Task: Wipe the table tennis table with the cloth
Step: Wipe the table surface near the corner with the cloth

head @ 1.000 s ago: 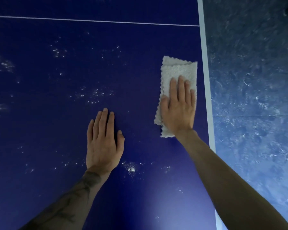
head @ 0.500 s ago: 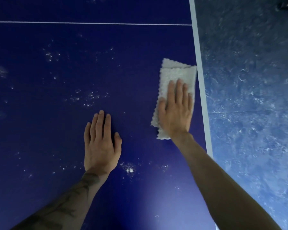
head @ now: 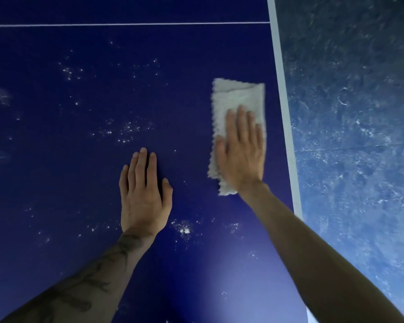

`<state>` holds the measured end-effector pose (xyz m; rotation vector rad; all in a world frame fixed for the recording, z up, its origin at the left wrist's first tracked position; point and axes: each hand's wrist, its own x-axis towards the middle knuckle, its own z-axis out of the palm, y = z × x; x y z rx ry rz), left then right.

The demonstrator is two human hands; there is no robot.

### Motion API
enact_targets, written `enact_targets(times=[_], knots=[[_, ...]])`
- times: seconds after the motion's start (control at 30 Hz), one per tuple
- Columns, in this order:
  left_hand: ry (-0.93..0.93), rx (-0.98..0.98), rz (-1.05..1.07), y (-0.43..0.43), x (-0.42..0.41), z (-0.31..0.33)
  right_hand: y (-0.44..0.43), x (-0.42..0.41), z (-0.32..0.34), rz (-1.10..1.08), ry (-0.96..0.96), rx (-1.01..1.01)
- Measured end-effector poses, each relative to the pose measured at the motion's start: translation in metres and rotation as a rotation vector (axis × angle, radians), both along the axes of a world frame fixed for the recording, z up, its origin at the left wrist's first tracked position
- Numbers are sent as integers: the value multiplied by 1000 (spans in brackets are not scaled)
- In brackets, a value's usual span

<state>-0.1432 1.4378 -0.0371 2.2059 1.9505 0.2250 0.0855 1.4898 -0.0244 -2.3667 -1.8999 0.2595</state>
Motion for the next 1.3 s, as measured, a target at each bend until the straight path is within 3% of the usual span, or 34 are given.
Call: enact_targets(times=[0.1,0.17,0.3,0.4,0.53,0.63,0.77,0.9,1.0,1.1,1.3], knots=[[-14,-6,-3,-1,0,1,-42,-20,-6,319,-11,1],[-24,-14,0,0,0,2,-70,5,-6,364,-26,-13],[-31,-7,7,-1,1,4,-67,52,2,34,-28,-38],[-38,-3,4,-2,1,6,-46,25,3,-109,-22,-21],[-45,4,-4,-3,0,6,-70,-30,-3,197,-11,-22],[-55,-11,-1,-3,0,7,-103,-13,-6,339,-30,-25],[-134,-63,-1,-4,-3,13,-100,33,3,81,-27,-84],[-111,-31,-17,-33,-16,18,-68,-6,8,-54,-8,-57],[-73,-24,-16,-65,-19,16,-85,-54,6,185,6,-39],[-24,-42,-32,-80,-19,7,-123,-45,3,403,-23,-41],[16,-6,-33,-84,-23,-6,-108,24,7,-12,-30,-74]])
